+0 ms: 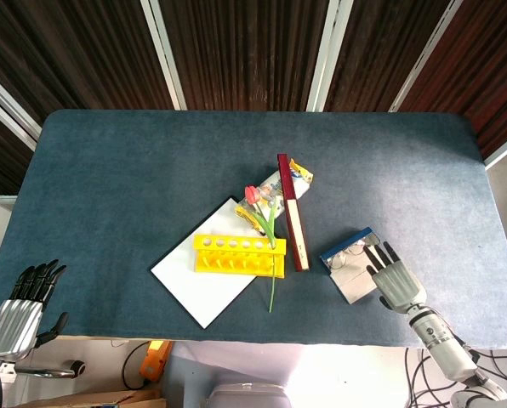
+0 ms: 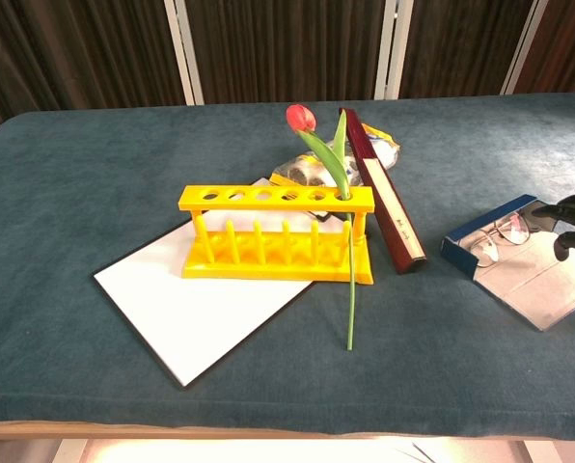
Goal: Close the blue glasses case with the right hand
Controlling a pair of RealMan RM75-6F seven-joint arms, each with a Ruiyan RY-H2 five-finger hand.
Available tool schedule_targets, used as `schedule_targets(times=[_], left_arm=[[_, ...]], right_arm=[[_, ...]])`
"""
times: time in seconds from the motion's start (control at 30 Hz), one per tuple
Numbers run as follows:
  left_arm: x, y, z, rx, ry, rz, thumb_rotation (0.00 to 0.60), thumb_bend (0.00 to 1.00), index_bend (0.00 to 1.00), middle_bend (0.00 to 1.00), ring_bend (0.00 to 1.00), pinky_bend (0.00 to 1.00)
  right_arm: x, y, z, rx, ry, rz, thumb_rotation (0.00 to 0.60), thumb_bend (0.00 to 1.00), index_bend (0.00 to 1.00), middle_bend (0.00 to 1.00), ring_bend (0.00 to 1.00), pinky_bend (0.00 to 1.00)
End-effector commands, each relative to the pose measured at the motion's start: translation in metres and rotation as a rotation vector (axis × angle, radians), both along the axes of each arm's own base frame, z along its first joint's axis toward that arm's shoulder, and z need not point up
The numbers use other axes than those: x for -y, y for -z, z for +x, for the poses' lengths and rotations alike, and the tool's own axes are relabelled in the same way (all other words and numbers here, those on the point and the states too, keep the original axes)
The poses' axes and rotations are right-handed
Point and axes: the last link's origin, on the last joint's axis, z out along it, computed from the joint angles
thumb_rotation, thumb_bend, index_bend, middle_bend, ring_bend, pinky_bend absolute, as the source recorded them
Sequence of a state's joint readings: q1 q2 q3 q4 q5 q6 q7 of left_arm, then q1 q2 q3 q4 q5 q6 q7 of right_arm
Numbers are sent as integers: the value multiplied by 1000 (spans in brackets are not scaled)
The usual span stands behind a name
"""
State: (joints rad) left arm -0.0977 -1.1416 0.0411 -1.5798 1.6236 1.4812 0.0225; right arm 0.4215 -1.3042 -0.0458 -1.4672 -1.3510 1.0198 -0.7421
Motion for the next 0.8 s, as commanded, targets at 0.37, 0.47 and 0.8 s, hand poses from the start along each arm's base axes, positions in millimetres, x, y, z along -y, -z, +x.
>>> schedule_targets(times=[0.37,0.47,0.8], left_arm=[[-1,1,-1,-2,-10,-1,600,350,0,0,0,42],[0,1,-1,-3,-9,-1,600,350,0,0,0,42],[1,0,-1,1,-7,5,600,351,0,0,0,45]], right_arm=[[8,8,3,-50,-41,20,600,389,424,0,0,0],[11,11,4,-61,-52,31,600,375,429,0,0,0],[14,21,8,-111,-73,58,600,375,436,0,0,0]])
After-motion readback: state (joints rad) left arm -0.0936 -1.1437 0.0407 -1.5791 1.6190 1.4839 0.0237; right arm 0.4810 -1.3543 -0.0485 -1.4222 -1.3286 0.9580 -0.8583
